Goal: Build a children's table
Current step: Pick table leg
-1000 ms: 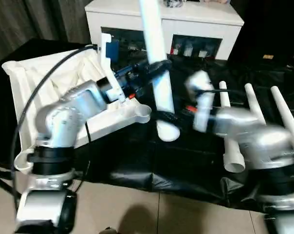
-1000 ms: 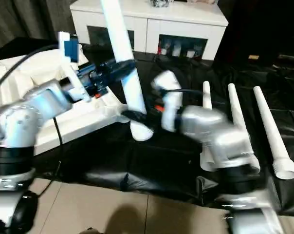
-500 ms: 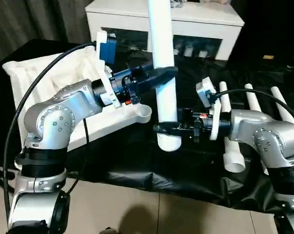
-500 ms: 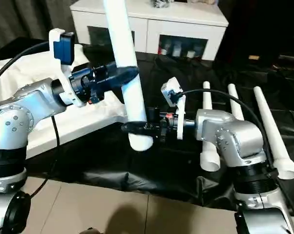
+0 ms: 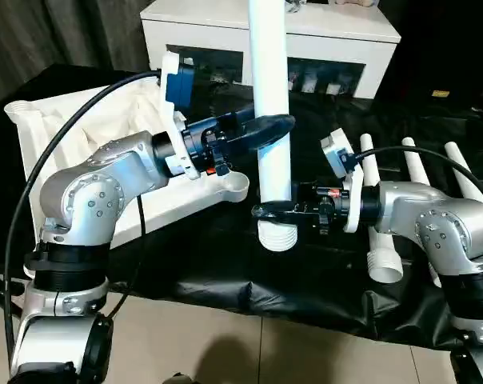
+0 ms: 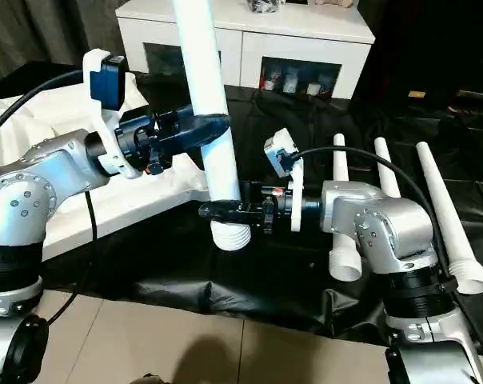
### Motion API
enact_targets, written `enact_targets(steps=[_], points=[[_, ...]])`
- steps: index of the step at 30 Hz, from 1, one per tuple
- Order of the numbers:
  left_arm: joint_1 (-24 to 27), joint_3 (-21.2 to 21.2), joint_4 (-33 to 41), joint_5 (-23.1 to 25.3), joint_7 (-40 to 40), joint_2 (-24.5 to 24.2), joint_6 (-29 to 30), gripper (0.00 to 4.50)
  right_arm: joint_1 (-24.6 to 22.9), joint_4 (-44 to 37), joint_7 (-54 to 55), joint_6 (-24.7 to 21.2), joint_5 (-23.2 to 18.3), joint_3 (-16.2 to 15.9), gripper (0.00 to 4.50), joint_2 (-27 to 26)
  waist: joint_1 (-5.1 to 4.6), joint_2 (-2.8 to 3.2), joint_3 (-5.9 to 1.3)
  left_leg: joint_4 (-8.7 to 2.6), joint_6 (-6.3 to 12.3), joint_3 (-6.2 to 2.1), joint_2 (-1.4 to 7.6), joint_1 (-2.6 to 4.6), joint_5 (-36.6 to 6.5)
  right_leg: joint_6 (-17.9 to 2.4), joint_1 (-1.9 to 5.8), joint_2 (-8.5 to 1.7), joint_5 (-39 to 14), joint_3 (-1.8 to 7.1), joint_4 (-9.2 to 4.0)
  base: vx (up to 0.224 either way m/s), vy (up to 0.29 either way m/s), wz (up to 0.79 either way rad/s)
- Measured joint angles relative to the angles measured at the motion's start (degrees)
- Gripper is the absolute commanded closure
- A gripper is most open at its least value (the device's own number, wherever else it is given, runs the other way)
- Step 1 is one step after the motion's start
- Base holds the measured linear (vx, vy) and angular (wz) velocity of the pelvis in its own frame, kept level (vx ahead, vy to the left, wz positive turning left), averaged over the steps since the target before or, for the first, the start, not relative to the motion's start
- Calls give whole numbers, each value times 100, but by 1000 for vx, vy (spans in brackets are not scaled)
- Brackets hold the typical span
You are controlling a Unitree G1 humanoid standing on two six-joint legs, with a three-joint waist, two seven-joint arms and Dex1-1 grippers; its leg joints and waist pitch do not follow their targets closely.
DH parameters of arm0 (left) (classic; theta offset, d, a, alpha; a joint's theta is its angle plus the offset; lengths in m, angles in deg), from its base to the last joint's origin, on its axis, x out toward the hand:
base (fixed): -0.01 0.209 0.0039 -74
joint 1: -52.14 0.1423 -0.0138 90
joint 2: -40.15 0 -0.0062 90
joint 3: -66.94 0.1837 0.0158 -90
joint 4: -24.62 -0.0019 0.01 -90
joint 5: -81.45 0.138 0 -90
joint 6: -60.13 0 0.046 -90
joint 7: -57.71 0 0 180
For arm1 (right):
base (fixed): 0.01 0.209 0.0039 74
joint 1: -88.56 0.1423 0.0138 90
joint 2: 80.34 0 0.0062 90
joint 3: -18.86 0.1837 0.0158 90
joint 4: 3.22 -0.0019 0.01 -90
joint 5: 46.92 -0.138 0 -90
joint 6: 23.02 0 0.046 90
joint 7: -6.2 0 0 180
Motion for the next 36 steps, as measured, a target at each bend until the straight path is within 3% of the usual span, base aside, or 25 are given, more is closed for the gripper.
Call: enact_targets(steps=[9, 11, 17, 30, 33, 36], points=[[21, 50, -2, -2, 107, -51, -25, 270, 10, -156, -9, 11, 61, -124, 240, 57, 0, 0, 0, 0, 0, 0, 0, 1, 0, 0, 1, 0, 0, 0, 0, 0, 0, 0], [27, 63, -2, 0, 118, -67, -28, 270, 20, -154, -12, 12, 73, -156, 186, 57, -1, 0, 0, 0, 0, 0, 0, 1, 0, 0, 1, 0, 0, 0, 1, 0, 0, 0], [58, 228, 9, 90, 236, -115, -44, 270, 281, -87, -12, 14, 102, -159, 127, 74, -1, -1, 0, 1, 0, 0, 0, 1, 1, 0, 1, 0, 0, 0, 1, 0, 0, 0], [59, 279, 8, 93, 307, -119, -43, 270, 324, 28, -189, 20, 53, -140, 125, 170, 4, -1, 0, 2, 2, 0, 0, 0, 1, 0, 1, 0, 0, 0, 1, 0, 0, 0], [59, 299, 8, 100, 308, -119, -43, 270, 324, 28, -226, 20, 55, -166, 160, 200, 3, -1, 0, 2, 2, 0, 0, 0, 2, 0, 1, 0, 0, 0, 2, 0, 0, 0], [59, 334, 8, 117, 308, -127, -42, 270, 323, 26, -305, 20, 57, -215, 160, 211, 3, -1, 0, 2, 2, 0, 0, 0, 2, 0, 1, 0, 0, 0, 2, 0, 0, 0]])
